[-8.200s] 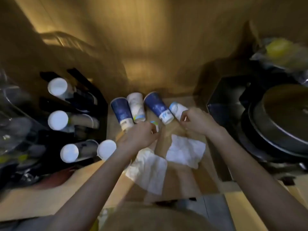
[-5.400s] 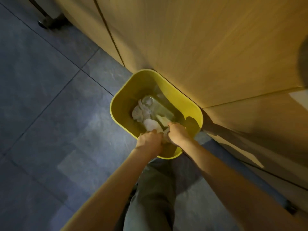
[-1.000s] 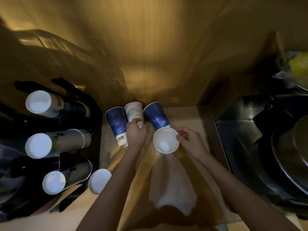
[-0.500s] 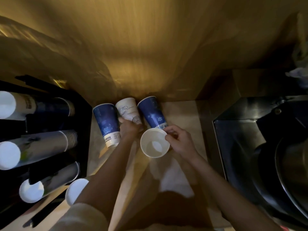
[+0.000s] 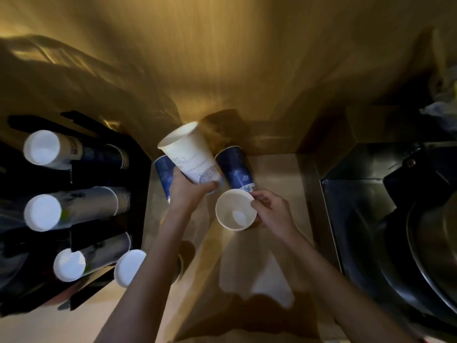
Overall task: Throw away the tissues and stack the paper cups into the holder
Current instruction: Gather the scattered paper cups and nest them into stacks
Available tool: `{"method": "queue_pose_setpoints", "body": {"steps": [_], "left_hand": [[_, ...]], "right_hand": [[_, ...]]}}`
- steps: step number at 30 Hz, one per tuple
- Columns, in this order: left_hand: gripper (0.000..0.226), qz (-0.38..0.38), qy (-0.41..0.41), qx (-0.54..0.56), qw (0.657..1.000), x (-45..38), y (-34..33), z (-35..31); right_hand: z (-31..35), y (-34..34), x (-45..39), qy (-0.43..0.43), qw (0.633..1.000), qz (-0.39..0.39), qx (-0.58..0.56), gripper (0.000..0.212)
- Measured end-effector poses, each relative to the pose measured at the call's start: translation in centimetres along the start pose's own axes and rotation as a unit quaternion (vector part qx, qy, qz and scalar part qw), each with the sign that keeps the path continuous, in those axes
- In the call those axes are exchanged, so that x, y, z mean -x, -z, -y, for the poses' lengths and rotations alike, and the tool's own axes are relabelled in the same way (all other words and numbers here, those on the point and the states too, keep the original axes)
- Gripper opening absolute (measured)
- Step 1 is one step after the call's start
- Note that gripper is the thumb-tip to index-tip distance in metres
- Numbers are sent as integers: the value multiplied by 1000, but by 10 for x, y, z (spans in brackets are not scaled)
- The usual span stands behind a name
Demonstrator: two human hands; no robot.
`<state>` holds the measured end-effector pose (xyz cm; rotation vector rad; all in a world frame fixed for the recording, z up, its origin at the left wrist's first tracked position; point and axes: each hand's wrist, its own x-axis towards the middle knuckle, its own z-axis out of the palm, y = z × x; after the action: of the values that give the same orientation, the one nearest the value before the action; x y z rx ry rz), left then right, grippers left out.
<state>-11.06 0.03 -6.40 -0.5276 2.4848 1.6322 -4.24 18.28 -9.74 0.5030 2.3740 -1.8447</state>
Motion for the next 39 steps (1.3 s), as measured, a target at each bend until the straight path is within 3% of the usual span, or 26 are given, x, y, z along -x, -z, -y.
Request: {"method": "queue_pose_setpoints", "body": {"steps": [3,6,10,16,21,25,28,30,33,39], "left_hand": [[79,64,-127,-12,990,39,5,-6],[77,116,-194,-22,974,69,1,4],[83,156,-186,3,970,85,-8,20],[84,172,-138,-17,975,85,-16,38],[97,174,-159,-2,972,84,-18,45],[106,178,-181,-8,967,85,-18,47],[122,173,-163,-14,971,85,-16,52],[119,172,-175,-25,969,86,-16,52],[105,174,-207,-61,961,88,-22,48],[99,194,-235,-83,949,100,-54,34]], "right_hand": [[-1,-2,6,-3,1000,-13,-25,29],[-1,-3,13,8,999,-21,-42,25],[-3,0,22,-3,999,-19,-37,11],[-1,3,28,6,1000,-14,3,19],[-1,-1,26,1,999,-16,36,21],[1,-4,24,-24,999,-32,22,20],[7,-4,25,-94,993,-28,-62,31],[9,-1,28,-116,991,-10,-66,31],[7,7,35,-58,998,-4,-9,19],[0,38,48,-35,996,-79,18,21]]}}
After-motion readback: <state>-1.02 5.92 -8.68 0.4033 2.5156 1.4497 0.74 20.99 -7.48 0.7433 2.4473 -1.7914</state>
